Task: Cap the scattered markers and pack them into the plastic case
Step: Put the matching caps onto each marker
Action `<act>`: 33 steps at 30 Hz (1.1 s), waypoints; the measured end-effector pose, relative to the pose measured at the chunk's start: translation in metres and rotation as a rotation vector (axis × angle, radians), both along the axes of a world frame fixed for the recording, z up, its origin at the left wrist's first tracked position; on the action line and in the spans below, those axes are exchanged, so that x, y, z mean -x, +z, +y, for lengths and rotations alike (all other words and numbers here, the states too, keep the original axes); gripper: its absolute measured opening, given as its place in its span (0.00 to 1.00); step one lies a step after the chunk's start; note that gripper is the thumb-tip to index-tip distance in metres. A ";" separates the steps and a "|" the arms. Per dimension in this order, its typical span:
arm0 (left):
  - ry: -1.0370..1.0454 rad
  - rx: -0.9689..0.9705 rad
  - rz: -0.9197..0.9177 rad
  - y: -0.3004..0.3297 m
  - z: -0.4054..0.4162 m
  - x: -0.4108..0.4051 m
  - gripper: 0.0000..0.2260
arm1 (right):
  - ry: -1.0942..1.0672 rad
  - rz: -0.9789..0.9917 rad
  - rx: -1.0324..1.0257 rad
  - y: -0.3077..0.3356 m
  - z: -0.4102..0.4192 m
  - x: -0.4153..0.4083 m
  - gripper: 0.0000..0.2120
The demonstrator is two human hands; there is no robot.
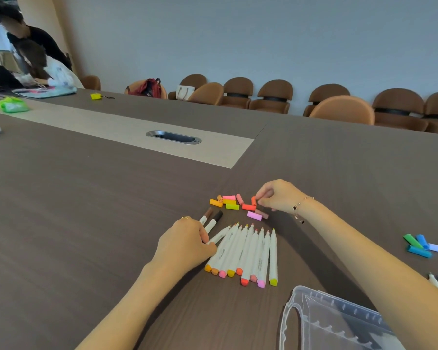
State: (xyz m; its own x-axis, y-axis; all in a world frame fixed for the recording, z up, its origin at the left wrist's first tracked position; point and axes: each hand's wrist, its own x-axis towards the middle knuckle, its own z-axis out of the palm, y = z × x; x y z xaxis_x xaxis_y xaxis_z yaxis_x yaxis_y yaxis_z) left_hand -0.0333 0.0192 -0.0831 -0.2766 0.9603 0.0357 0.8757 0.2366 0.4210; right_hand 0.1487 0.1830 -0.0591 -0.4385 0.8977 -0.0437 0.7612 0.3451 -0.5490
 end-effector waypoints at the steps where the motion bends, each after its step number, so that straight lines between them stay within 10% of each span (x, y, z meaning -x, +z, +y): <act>1: 0.013 0.013 -0.029 0.000 0.001 0.000 0.04 | -0.005 0.022 -0.032 -0.001 0.002 0.001 0.08; 19: 0.065 0.095 -0.732 0.026 0.001 0.024 0.10 | 0.191 -0.408 0.074 0.021 -0.014 -0.002 0.09; 24: 0.072 0.124 -0.766 0.025 0.002 0.027 0.13 | 0.164 -0.288 -0.010 0.007 -0.017 -0.009 0.11; 33: -0.009 0.072 -0.968 0.029 -0.005 0.020 0.08 | 0.035 0.637 0.487 0.016 -0.034 -0.012 0.07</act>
